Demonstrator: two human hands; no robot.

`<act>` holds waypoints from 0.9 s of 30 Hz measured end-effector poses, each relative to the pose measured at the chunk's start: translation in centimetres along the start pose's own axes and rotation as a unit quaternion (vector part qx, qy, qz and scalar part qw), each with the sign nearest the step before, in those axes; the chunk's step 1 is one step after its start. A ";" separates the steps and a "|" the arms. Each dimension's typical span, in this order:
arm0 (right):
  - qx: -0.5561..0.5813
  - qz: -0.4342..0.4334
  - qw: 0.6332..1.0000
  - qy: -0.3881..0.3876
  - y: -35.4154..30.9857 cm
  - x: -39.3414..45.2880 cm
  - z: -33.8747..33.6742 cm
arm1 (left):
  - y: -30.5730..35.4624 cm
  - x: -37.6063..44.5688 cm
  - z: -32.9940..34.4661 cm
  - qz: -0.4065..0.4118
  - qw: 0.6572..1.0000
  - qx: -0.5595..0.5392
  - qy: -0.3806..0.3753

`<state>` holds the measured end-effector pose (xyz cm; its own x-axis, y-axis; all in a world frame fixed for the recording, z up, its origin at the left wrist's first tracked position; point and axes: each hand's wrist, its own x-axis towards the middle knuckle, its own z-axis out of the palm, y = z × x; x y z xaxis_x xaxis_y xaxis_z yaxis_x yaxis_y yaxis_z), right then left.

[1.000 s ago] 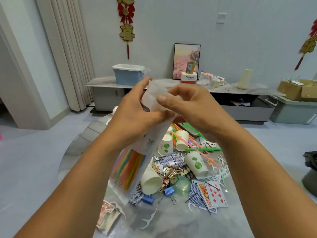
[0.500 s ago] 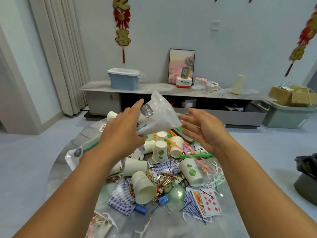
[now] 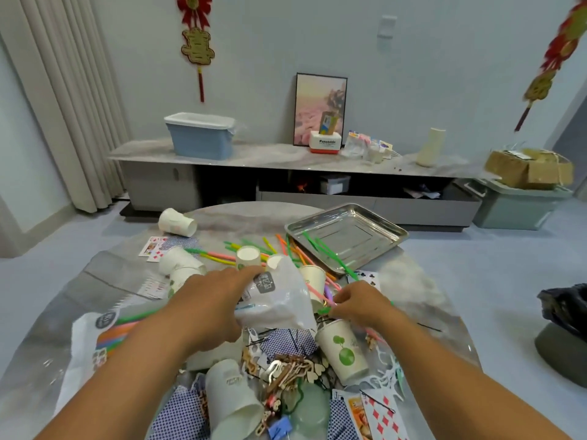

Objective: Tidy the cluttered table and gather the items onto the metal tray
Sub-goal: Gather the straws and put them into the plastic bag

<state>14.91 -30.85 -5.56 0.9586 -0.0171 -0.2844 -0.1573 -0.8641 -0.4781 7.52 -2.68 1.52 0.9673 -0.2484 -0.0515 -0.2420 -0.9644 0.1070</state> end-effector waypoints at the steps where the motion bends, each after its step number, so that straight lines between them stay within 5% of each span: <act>1: -0.039 -0.003 0.999 -0.001 -0.2 0.6 0.2 | 0.0 0.4 0.3 -0.001 1.000 0.004 -0.002; 4: -0.095 -0.004 0.995 0.013 -0.7 1.8 0.3 | 0.0 1.1 0.9 -0.010 1.000 0.008 -0.001; 8: -0.018 -0.039 0.999 0.030 -0.4 3.2 -1.1 | -0.4 1.9 1.4 -0.017 1.000 0.012 0.013; 15: 0.021 -0.040 0.985 0.167 -0.6 7.5 -3.3 | -0.6 3.1 3.2 -0.008 1.000 0.007 0.022; 27: -0.073 0.008 0.993 0.092 -2.4 13.6 -1.9 | -2.3 3.0 5.0 0.031 0.996 -0.028 -0.077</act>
<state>28.78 -29.99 -6.73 0.9854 -0.1121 -0.1283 -0.1504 -0.9263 -0.3454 10.61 -1.67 -3.89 0.9268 -0.3218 -0.1935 -0.2914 -0.9414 0.1698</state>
